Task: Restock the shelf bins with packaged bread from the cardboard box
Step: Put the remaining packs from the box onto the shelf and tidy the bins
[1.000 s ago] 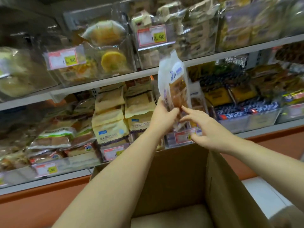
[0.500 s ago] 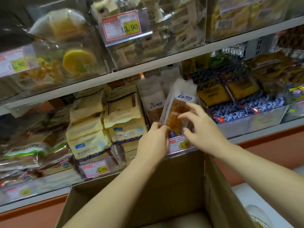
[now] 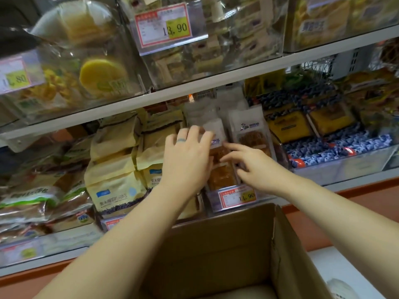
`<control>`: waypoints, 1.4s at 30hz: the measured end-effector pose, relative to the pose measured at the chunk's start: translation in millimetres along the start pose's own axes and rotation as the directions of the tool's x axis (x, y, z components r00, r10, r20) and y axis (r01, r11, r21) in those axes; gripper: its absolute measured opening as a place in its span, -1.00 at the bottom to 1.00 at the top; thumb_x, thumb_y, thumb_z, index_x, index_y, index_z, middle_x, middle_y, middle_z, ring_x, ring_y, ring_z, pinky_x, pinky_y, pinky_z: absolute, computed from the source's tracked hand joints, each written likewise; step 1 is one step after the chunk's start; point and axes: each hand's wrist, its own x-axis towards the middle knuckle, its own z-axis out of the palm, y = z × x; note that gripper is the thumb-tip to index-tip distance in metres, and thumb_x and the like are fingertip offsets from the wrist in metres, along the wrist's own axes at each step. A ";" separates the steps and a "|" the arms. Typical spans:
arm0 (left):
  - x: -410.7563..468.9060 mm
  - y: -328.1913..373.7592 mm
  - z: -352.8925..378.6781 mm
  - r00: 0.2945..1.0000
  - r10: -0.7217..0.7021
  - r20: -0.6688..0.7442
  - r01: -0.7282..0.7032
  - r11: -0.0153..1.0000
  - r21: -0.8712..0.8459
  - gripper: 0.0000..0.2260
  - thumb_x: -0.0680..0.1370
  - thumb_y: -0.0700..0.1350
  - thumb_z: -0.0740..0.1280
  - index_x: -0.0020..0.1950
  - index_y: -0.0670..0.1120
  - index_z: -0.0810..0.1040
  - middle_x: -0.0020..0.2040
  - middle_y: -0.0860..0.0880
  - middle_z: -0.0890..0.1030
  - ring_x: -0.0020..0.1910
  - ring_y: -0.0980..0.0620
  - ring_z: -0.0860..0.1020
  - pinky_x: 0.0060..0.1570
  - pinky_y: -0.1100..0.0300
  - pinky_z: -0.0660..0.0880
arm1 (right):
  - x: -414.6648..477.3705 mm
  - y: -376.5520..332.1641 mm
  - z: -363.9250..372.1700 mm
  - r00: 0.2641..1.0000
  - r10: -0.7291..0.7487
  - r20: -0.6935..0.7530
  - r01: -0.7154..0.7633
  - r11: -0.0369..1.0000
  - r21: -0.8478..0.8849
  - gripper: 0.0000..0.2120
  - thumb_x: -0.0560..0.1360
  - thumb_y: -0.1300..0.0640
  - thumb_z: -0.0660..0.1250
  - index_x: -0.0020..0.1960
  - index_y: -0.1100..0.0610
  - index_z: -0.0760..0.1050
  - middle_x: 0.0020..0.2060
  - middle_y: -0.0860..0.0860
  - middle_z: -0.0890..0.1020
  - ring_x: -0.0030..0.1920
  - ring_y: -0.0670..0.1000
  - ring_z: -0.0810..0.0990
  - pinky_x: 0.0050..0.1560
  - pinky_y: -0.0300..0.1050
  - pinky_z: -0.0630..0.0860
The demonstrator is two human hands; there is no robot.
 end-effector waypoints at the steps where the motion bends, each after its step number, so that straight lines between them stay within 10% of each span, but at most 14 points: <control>1: 7.3 -3.2 3.8 0.998 -0.013 0.062 0.010 0.999 0.046 -0.44 0.53 0.10 0.29 0.48 0.02 0.21 0.44 -0.11 0.32 0.41 -0.14 0.28 0.34 -0.09 0.20 | 1.3 2.2 -7.6 1.000 -0.006 -0.022 0.005 0.999 -0.046 -0.61 0.54 0.25 0.23 0.32 -0.04 0.46 0.48 -0.09 0.26 0.43 -0.05 0.30 0.38 -0.12 0.27; 5: 41.3 -6.2 20.5 0.965 -0.023 0.261 -0.016 0.989 0.147 -0.05 0.40 0.34 0.34 0.56 0.05 -0.17 0.56 -0.14 0.00 0.53 -0.18 0.02 0.43 -0.24 -0.10 | 20.7 16.9 -39.4 0.980 0.066 -0.187 -0.138 0.904 -0.405 -0.37 0.49 -0.04 0.34 0.49 -0.05 0.17 0.50 0.07 0.18 0.46 0.13 0.19 0.40 0.05 0.21; 9: 69.7 -1.2 31.5 0.906 -0.057 0.420 -0.027 0.981 0.191 0.09 0.29 0.45 0.33 0.56 0.02 -0.22 0.54 -0.14 0.11 0.49 -0.23 0.14 0.41 -0.34 -0.14 | 54.5 38.8 -46.6 0.937 0.349 -0.002 -0.320 0.859 -0.399 -0.22 0.41 -0.13 0.40 0.51 0.07 0.15 0.44 0.21 0.26 0.33 0.18 0.39 0.29 0.01 0.42; 11: 74.4 -2.1 33.3 0.878 -0.065 0.474 -0.040 0.977 0.209 0.10 0.30 0.45 0.32 0.55 0.02 -0.25 0.54 -0.14 0.11 0.49 -0.23 0.15 0.41 -0.35 -0.12 | 64.2 40.5 -40.2 0.943 0.326 0.067 -0.285 0.895 -0.343 -0.30 0.41 -0.08 0.38 0.46 0.10 0.25 0.36 0.17 0.39 0.26 0.15 0.45 0.24 -0.02 0.46; 16: 56.7 -7.5 39.0 0.877 -0.041 0.479 -0.065 0.977 0.202 -0.03 0.39 0.39 0.29 0.55 0.06 -0.20 0.52 -0.11 0.18 0.47 -0.19 0.20 0.39 -0.35 -0.17 | 56.4 48.4 -27.5 0.994 0.111 0.017 -0.089 0.872 -0.482 -0.15 0.40 -0.14 0.35 0.53 -0.09 -0.04 0.52 -0.01 0.09 0.48 0.10 0.16 0.50 0.11 -0.02; 20: 59.3 -6.6 40.1 0.891 -0.043 0.452 -0.051 0.980 0.194 0.03 0.36 0.41 0.29 0.54 0.06 -0.31 0.53 -0.11 0.08 0.48 -0.19 0.17 0.40 -0.36 -0.15 | 59.5 64.5 -45.3 0.983 0.130 0.133 -0.067 0.915 -0.397 -0.11 0.41 -0.18 0.38 0.53 -0.19 -0.13 0.54 -0.10 -0.14 0.53 0.03 0.00 0.51 0.08 -0.03; 24: 69.9 -8.5 45.9 0.936 -0.043 0.350 0.000 0.992 0.123 -0.01 0.31 0.55 0.09 0.53 0.11 -0.28 0.57 -0.02 -0.09 0.53 -0.13 0.03 0.43 -0.31 -0.16 | 85.9 62.2 -57.8 0.992 0.115 -0.044 -0.121 0.979 -0.164 -0.24 0.46 -0.21 0.32 0.52 -0.19 0.00 0.54 -0.11 0.00 0.52 0.01 0.05 0.49 0.08 0.08; 35: 86.3 -17.0 64.6 0.886 -0.100 0.453 0.047 0.991 0.126 -0.02 0.27 0.61 -0.04 0.50 0.15 -0.37 0.58 -0.03 -0.17 0.55 -0.14 -0.10 0.42 -0.29 -0.26 | 160.9 72.2 -22.6 0.991 0.131 -0.001 -0.122 0.917 -0.380 -0.31 0.37 -0.39 0.15 0.42 -0.12 0.29 0.38 0.07 0.37 0.35 0.17 0.34 0.30 0.13 0.35; 42: 86.2 -27.4 60.1 0.884 -0.067 0.463 -0.003 0.989 0.150 -0.05 0.23 0.62 -0.12 0.45 0.22 -0.44 0.58 0.07 -0.07 0.54 -0.07 0.02 0.40 -0.32 -0.26 | 168.2 77.6 -37.8 0.988 0.094 -0.126 -0.104 0.992 -0.071 -0.63 0.54 -0.03 0.25 0.33 0.00 0.46 0.32 -0.01 0.43 0.33 0.01 0.39 0.33 -0.09 0.33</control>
